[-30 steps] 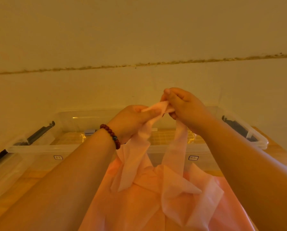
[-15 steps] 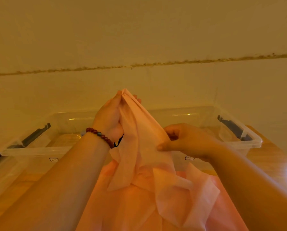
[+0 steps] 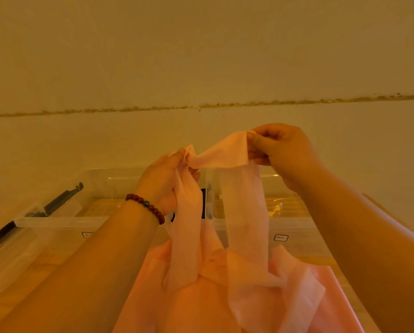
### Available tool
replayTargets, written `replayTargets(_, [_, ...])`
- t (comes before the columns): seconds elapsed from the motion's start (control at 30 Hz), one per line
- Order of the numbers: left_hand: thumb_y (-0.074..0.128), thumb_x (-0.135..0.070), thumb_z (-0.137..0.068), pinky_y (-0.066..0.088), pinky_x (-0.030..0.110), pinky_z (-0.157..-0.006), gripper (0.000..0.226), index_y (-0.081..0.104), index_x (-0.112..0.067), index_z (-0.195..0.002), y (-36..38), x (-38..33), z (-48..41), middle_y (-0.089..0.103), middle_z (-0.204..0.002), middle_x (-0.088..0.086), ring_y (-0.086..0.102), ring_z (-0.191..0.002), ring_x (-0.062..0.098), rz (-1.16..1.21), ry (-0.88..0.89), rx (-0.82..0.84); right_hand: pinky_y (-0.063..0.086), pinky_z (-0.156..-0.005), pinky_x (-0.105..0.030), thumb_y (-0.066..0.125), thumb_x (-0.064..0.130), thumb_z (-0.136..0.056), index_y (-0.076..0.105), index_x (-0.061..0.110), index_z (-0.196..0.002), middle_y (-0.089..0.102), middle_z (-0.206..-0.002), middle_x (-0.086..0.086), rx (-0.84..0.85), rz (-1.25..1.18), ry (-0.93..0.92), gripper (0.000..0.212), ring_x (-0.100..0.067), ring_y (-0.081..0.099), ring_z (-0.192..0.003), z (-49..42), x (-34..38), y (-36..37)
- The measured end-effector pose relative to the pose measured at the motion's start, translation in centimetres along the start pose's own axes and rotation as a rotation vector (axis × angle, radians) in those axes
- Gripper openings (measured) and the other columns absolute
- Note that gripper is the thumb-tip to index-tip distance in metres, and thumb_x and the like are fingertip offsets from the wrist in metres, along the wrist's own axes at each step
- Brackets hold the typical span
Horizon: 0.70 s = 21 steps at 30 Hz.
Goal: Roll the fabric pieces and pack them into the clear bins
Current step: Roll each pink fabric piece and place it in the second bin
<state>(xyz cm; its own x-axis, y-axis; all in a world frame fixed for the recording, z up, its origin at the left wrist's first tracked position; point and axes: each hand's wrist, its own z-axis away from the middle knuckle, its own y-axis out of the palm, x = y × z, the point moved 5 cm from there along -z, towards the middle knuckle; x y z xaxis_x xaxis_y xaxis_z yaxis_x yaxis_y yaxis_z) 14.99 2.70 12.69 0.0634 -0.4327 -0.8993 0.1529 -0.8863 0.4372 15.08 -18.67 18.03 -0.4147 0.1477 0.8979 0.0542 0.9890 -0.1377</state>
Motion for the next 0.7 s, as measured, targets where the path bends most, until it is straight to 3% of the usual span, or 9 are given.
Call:
replayTargets(0.17, [0.055,-0.024,-0.096,0.054,0.034,-0.073,0.016,0.066,-0.014,-0.102,0.6,0.8,-0.2,0.067,-0.093,0.007,0.063,-0.084,0.02,-0.171,0.065,0.005,0.06,-0.073,-0.029,0.063,0.025,-0.093,0.072,0.03,-0.086,0.074,-0.085,0.002,-0.043,0.038,-0.031,0.012,-0.015,0.071,-0.081,-1.5,-0.3,1.0])
replayTargets(0.3, [0.059,-0.025,-0.094,0.055,0.04,-0.084,0.016,0.067,-0.018,-0.105,0.5,2.3,-0.6,0.069,-0.104,0.011,0.066,-0.095,0.024,-0.19,0.022,-0.009,0.059,-0.074,-0.029,0.062,0.026,-0.094,0.07,0.026,-0.088,0.072,-0.088,0.0,0.019,0.106,0.126,0.01,-0.016,0.069,-0.083,-0.9,-4.2,1.7])
replayTargets(0.4, [0.061,-0.021,-0.093,0.056,0.035,-0.073,0.013,0.068,-0.017,-0.102,0.7,3.5,-0.7,0.071,-0.095,0.009,0.068,-0.085,0.02,-0.131,-0.006,-0.005,0.058,-0.08,-0.03,0.06,0.023,-0.095,0.069,0.026,-0.1,0.069,-0.099,0.003,0.08,0.176,0.212,0.011,-0.012,0.065,-0.089,-0.3,-7.4,2.2])
replayTargets(0.47, [0.061,-0.019,-0.092,0.055,0.033,-0.07,0.013,0.067,-0.015,-0.103,0.9,3.9,-0.7,0.07,-0.095,0.009,0.067,-0.082,0.02,-0.119,-0.015,-0.009,0.058,-0.076,-0.026,0.059,0.021,-0.096,0.069,0.028,-0.108,0.066,-0.104,0.008,0.09,0.202,0.21,0.017,-0.007,0.063,-0.087,-0.1,-8.1,2.3])
replayTargets(0.57, [0.059,-0.015,-0.093,0.056,0.034,-0.073,0.008,0.064,-0.014,-0.099,1.2,4.1,-0.6,0.069,-0.093,0.01,0.066,-0.082,0.02,-0.115,-0.04,-0.004,0.057,-0.086,-0.041,0.056,0.013,-0.097,0.068,0.033,-0.107,0.066,-0.112,0.006,0.075,0.16,0.14,0.026,-0.025,0.066,-0.098,-0.4,-7.3,2.2])
replayTargets(0.6, [0.057,-0.015,-0.094,0.056,0.035,-0.075,0.011,0.063,-0.012,-0.103,1.4,4.1,-0.7,0.068,-0.094,0.011,0.066,-0.084,0.022,-0.134,-0.047,0.007,0.056,-0.09,-0.041,0.054,0.009,-0.097,0.068,0.032,-0.106,0.066,-0.112,0.007,0.08,0.149,0.102,0.029,-0.026,0.065,-0.102,-0.6,-6.9,2.2])
replayTargets(0.7, [0.055,-0.018,-0.096,0.054,0.043,-0.086,0.015,0.061,-0.01,-0.107,1.5,4.2,-1.0,0.067,-0.104,0.017,0.065,-0.094,0.029,-0.19,-0.077,0.021,0.051,-0.083,-0.014,0.047,-0.002,-0.096,0.066,0.022,-0.113,0.065,-0.115,0.005,0.125,0.089,-0.001,0.034,-0.005,0.061,-0.101,-1.3,-5.3,2.3])
